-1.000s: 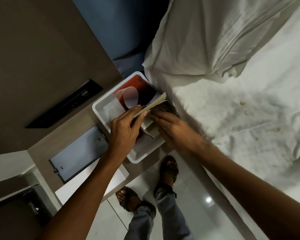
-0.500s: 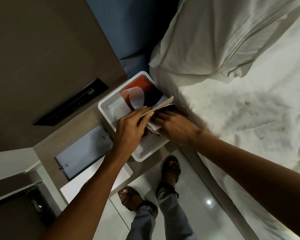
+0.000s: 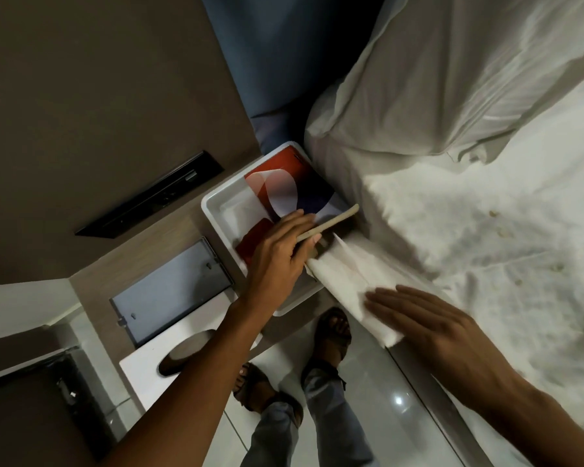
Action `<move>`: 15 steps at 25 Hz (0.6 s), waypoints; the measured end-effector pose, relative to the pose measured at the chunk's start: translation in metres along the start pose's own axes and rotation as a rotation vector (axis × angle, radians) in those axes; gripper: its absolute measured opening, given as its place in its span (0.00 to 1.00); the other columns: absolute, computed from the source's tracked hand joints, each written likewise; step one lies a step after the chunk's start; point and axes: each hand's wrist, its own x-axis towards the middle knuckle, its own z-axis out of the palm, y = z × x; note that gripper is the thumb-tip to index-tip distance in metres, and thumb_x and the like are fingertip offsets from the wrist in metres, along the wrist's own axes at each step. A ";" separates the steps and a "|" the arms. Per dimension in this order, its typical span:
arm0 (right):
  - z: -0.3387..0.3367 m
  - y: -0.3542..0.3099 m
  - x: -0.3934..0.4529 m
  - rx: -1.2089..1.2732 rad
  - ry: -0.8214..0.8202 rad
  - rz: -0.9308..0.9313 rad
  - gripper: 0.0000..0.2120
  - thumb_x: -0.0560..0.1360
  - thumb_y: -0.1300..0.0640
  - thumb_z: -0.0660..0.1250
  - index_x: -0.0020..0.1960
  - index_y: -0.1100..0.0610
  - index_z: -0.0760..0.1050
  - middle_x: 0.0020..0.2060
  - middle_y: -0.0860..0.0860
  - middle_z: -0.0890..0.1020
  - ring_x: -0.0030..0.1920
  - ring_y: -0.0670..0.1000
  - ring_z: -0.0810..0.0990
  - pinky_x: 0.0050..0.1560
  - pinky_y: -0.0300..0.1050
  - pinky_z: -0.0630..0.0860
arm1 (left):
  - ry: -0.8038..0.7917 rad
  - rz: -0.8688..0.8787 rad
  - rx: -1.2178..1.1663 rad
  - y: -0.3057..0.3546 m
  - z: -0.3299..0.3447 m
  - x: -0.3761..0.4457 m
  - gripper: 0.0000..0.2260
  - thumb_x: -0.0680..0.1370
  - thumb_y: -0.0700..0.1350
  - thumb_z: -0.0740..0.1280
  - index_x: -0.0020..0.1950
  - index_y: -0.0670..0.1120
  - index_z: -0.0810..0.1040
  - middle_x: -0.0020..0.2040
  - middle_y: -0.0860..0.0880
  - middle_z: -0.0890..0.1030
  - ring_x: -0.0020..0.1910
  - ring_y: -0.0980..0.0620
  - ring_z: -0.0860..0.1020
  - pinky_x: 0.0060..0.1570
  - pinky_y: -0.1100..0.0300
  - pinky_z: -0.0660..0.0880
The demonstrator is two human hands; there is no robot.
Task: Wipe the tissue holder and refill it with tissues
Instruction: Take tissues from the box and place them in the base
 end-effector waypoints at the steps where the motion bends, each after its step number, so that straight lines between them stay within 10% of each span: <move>1: -0.010 -0.009 -0.007 0.022 0.018 -0.002 0.22 0.81 0.55 0.60 0.74 0.53 0.75 0.73 0.48 0.76 0.73 0.50 0.75 0.71 0.51 0.75 | -0.043 -0.033 -0.011 0.000 -0.001 -0.004 0.18 0.83 0.44 0.70 0.72 0.40 0.79 0.74 0.42 0.78 0.79 0.45 0.71 0.75 0.46 0.72; 5: -0.045 -0.049 -0.006 0.093 0.020 -0.055 0.18 0.80 0.54 0.62 0.66 0.52 0.83 0.64 0.45 0.84 0.61 0.46 0.85 0.62 0.42 0.77 | -0.109 -0.236 -0.243 -0.008 -0.025 -0.045 0.19 0.83 0.50 0.70 0.74 0.49 0.77 0.75 0.50 0.77 0.76 0.54 0.73 0.70 0.70 0.72; 11: -0.051 -0.102 0.052 0.425 -0.040 -0.011 0.15 0.81 0.54 0.64 0.65 0.43 0.81 0.56 0.36 0.84 0.51 0.30 0.80 0.51 0.23 0.75 | -0.108 -0.706 -0.983 -0.020 -0.076 -0.143 0.25 0.87 0.60 0.54 0.71 0.47 0.81 0.69 0.46 0.83 0.72 0.47 0.79 0.74 0.49 0.73; 15: -0.012 -0.132 0.110 0.637 -0.108 0.086 0.09 0.80 0.50 0.69 0.58 0.41 0.81 0.46 0.34 0.85 0.50 0.33 0.83 0.48 0.24 0.75 | 0.245 -1.030 -1.455 -0.050 -0.106 -0.192 0.31 0.74 0.65 0.70 0.69 0.45 0.83 0.65 0.40 0.85 0.64 0.41 0.85 0.60 0.47 0.83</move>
